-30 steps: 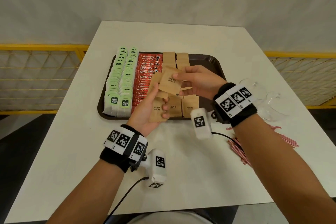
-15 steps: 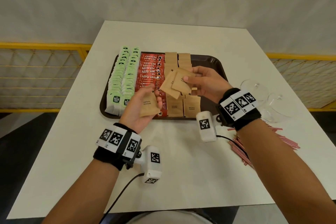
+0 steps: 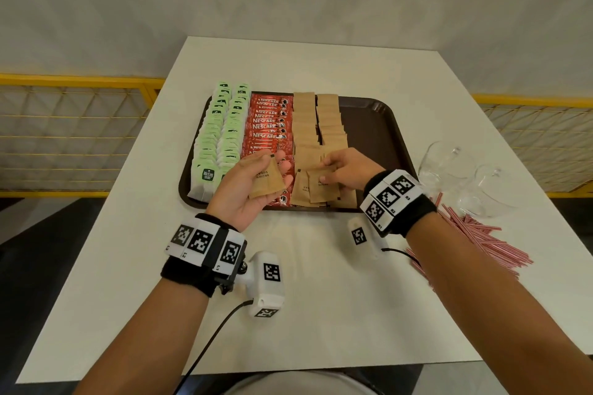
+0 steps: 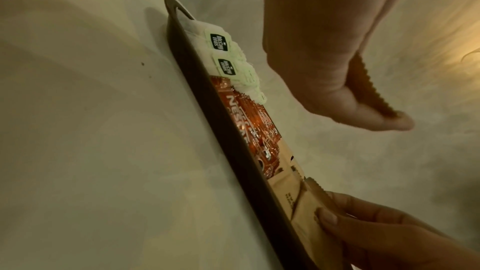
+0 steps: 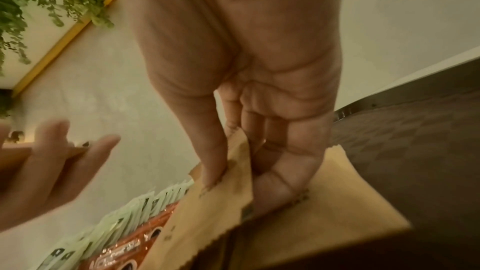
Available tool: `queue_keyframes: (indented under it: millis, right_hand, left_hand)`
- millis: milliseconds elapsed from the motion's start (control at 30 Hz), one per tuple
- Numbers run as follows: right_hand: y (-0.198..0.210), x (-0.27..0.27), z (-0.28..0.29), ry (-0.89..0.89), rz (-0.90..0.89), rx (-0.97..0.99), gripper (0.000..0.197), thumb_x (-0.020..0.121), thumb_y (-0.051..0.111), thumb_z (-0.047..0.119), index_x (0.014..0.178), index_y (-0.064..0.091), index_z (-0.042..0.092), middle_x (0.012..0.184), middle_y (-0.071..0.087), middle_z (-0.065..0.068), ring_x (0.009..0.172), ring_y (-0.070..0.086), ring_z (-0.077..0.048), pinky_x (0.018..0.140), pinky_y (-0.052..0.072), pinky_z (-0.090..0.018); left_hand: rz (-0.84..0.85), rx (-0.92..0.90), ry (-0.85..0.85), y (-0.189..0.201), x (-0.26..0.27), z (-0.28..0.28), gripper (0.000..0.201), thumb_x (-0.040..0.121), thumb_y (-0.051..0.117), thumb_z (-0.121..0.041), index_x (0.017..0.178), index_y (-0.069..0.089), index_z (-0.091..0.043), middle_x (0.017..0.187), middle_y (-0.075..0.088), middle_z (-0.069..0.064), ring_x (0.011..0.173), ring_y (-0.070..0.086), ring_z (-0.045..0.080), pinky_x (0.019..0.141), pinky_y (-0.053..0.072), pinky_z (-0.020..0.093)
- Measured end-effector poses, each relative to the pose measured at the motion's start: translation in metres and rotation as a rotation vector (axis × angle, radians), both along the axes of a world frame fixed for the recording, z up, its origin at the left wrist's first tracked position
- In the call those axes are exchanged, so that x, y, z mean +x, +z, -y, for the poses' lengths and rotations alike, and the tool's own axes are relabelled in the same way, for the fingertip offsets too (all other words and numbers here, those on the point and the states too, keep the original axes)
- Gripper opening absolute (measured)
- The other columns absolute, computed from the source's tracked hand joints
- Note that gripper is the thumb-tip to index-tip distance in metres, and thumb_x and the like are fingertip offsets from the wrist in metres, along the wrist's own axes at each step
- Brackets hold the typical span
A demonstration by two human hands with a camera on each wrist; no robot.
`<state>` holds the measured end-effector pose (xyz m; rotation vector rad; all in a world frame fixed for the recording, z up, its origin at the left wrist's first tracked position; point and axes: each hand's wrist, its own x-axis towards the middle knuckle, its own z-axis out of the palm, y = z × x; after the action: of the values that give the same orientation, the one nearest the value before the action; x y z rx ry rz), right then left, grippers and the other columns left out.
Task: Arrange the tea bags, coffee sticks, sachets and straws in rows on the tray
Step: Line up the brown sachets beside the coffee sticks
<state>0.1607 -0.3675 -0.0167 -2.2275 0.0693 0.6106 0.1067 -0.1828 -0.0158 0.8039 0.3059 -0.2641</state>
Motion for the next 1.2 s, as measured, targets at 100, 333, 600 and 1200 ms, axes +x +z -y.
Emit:
queue_keyframes:
  millis: [100,333,600,1200]
  right_hand:
    - [0.003,0.004,0.003,0.011,0.022,-0.02,0.032,0.09,0.059,0.009,0.122,0.055,0.01,0.113,0.057,-0.008,0.083,0.056,-0.016,0.05,0.047,-0.019]
    - [0.002,0.003,0.005,0.043,0.014,-0.07,0.031,0.091,0.058,0.012,0.122,0.056,0.014,0.104,0.06,-0.009,0.08,0.055,-0.022,0.065,0.048,-0.03]
    - [0.017,-0.009,0.016,-0.294,-0.044,0.813,0.019,0.092,0.049,-0.002,0.108,0.058,0.004,0.101,0.064,-0.007,0.087,0.063,-0.017,0.076,0.055,-0.031]
    - [0.039,-0.011,0.012,0.044,0.022,0.396,0.018,0.083,0.065,-0.001,0.082,0.052,0.011,0.09,0.065,-0.009,0.082,0.065,-0.02,0.071,0.056,-0.03]
  left_hand:
    - [-0.044,-0.017,0.022,0.002,-0.001,-0.001,0.02,0.091,0.043,0.004,0.1,0.051,-0.012,0.096,0.059,0.014,0.079,0.065,0.021,0.063,0.059,0.032]
    - [-0.016,0.078,-0.034,0.003,-0.002,0.0,0.039,0.087,0.037,0.016,0.109,0.048,-0.014,0.102,0.059,0.016,0.084,0.066,0.025,0.069,0.058,0.036]
    - [0.033,0.204,-0.018,0.0,-0.003,0.005,0.032,0.09,0.055,-0.004,0.116,0.056,-0.023,0.101,0.059,0.007,0.079,0.061,0.017,0.07,0.054,0.03]
    - [0.25,0.883,-0.201,0.019,0.003,0.024,0.01,0.092,0.056,-0.013,0.1,0.06,-0.017,0.086,0.061,-0.001,0.067,0.061,0.01,0.058,0.055,0.024]
